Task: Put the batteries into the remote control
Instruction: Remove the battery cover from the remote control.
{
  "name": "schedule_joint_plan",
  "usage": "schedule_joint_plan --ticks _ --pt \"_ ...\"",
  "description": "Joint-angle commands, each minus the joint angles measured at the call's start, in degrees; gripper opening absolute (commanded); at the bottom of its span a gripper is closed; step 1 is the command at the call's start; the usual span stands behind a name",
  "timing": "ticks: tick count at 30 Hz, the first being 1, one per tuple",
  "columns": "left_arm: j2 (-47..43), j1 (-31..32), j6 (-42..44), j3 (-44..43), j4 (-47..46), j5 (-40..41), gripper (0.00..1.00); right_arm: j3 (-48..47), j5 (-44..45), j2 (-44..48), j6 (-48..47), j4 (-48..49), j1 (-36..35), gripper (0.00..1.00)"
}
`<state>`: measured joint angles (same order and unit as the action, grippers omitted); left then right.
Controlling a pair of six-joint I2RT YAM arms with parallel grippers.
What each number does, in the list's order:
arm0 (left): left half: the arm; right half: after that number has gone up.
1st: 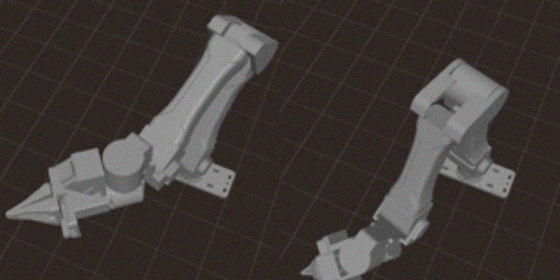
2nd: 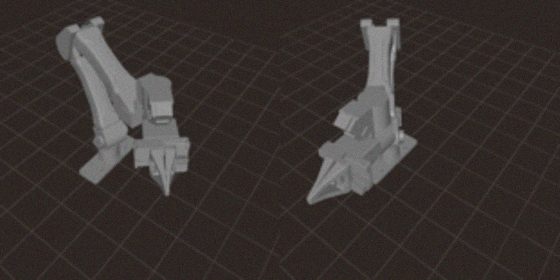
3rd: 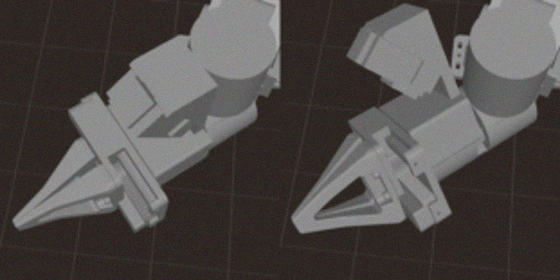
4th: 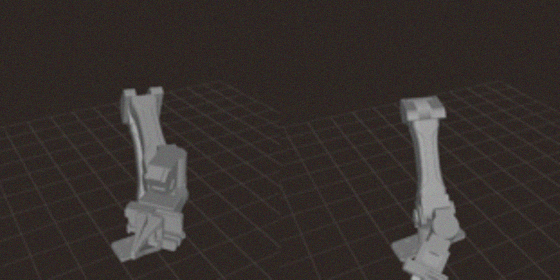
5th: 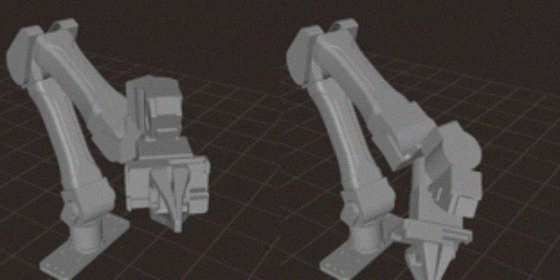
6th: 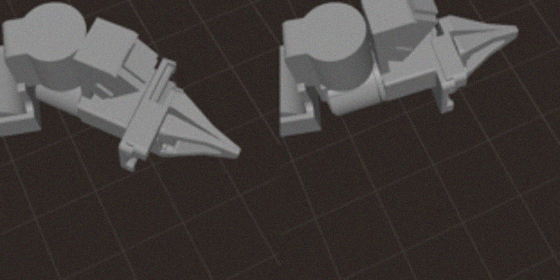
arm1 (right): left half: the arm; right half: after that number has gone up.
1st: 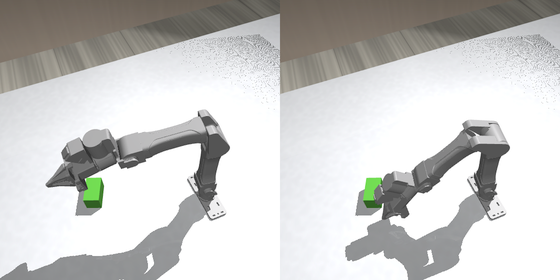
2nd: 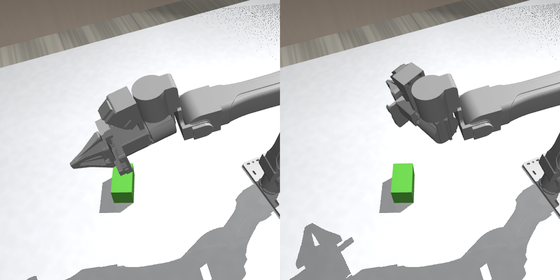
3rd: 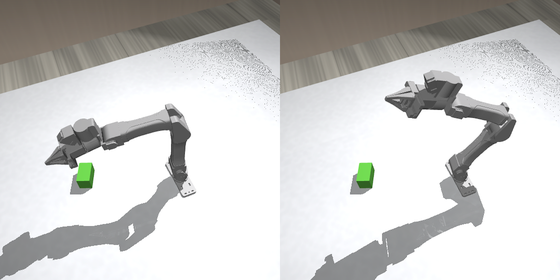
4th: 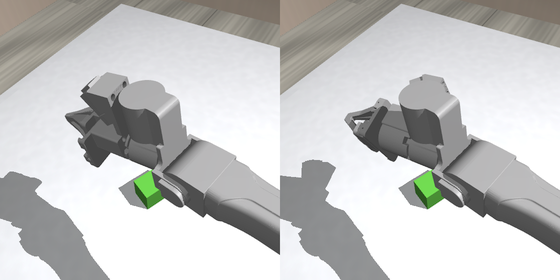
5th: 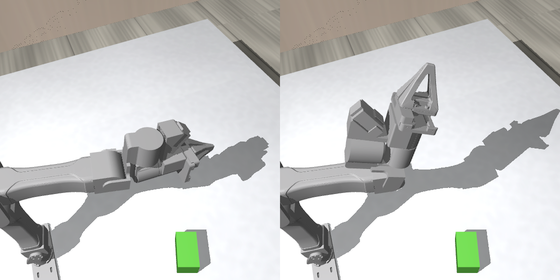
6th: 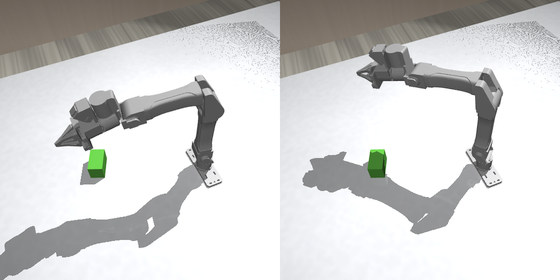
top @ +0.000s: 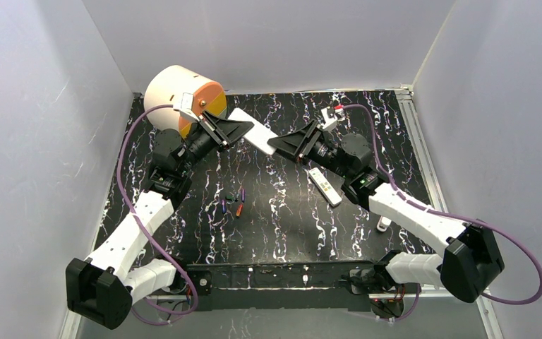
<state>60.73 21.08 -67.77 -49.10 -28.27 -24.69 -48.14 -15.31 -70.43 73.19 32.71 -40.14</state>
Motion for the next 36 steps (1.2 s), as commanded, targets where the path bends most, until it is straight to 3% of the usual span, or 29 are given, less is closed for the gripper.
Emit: schedule_joint_plan --ticks 1,6,8,13,22,36 --pt "-0.6 -0.2 2.2 0.1 -3.2 0.5 0.00 -1.9 1.9 2.8 -2.4 -8.0 0.2 0.51" --pt "0.0 -0.1 2.4 0.1 -3.2 0.0 0.00 -1.5 2.0 3.6 -2.2 -7.7 0.2 0.67" --pt "-0.1 -0.1 2.9 0.2 -3.2 0.0 0.00 -1.6 2.2 3.9 -2.4 -7.7 0.2 0.68" --pt "-0.3 -0.2 4.5 0.4 -3.2 -0.3 0.00 -2.8 2.5 3.8 -2.6 -10.6 0.2 0.48" --pt "-0.3 -0.1 10.6 0.0 -3.1 -1.9 0.00 -7.5 2.4 2.6 -3.7 -21.6 0.2 0.38" --pt "0.1 -0.1 15.2 0.8 -2.7 -1.7 0.00 -7.1 1.8 2.5 -2.5 -18.3 0.2 0.11"
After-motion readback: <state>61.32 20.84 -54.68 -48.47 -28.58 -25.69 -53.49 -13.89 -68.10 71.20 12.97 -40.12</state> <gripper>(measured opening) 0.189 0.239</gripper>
